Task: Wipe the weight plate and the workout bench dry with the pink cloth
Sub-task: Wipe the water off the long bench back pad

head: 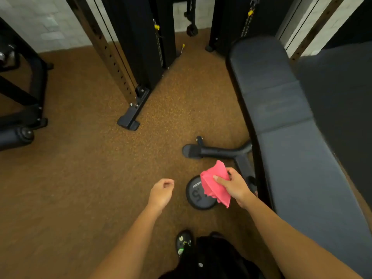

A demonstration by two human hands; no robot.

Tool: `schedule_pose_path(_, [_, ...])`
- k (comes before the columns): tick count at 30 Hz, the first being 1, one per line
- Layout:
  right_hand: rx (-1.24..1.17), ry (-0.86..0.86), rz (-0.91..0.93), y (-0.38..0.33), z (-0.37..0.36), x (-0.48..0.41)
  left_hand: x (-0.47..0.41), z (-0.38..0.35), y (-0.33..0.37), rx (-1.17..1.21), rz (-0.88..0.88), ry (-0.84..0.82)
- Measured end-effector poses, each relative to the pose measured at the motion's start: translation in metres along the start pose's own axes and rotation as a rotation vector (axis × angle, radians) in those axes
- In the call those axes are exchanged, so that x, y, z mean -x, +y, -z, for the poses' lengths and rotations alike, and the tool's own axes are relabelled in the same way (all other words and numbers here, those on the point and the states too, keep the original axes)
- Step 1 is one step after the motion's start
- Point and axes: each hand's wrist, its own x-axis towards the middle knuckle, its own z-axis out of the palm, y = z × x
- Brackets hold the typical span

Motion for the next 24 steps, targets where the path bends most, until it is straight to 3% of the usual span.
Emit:
schedule_pose_path(15, [0.048, -0.024, -0.171, 0.143, -0.055, -0.130, -0.103, -0.055, -0.110, 0.141, 0.060, 0.074])
schedule_pose_path(20, [0.166, -0.001, -0.136, 0.178, -0.063, -0.168, -0.134, -0.070, -0.137, 0.165, 0.081, 0.083])
schedule_pose_path(24, [0.417, 0.148, -0.070, 0.197, -0.062, -0.187, -0.148, -0.081, -0.152, 0.189, 0.103, 0.082])
